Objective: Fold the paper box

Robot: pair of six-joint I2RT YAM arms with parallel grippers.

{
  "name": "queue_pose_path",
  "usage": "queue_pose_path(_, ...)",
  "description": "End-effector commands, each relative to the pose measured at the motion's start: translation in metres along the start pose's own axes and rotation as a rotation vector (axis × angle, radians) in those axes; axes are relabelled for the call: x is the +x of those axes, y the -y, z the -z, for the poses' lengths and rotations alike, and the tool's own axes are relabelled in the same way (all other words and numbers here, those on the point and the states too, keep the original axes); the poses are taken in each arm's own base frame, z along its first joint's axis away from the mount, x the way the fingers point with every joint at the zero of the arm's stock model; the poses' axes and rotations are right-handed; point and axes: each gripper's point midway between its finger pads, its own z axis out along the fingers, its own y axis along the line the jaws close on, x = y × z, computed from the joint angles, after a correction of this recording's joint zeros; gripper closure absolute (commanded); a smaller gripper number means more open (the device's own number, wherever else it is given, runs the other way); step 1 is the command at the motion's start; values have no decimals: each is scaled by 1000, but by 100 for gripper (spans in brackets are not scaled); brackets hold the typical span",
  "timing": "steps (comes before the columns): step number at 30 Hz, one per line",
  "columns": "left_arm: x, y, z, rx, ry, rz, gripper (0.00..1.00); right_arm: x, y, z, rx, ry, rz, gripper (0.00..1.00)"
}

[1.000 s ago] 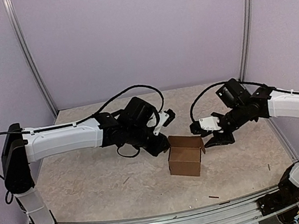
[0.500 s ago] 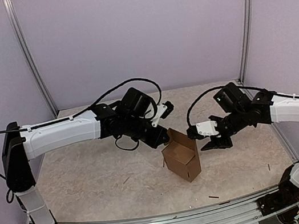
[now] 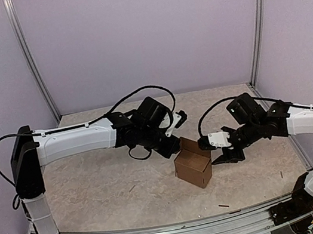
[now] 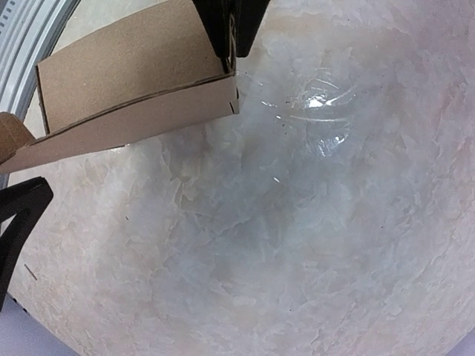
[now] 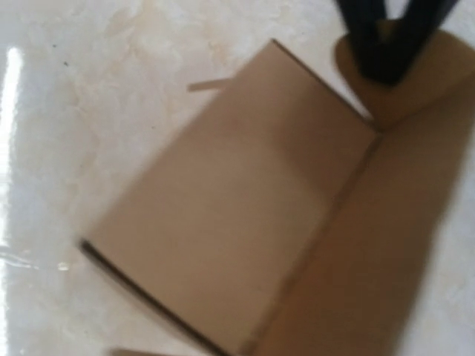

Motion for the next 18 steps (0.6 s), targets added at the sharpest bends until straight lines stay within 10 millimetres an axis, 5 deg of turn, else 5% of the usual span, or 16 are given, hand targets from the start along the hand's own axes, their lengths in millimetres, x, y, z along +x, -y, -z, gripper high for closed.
queue_pose_path(1,-10,-3,-4,-37,27,-7,100,-2,-10,-6,-33,29,-36,48)
queue_pose_path(18,-9,11,-9,10,9,56,100,-6,1,-10,12,44,-79,57)
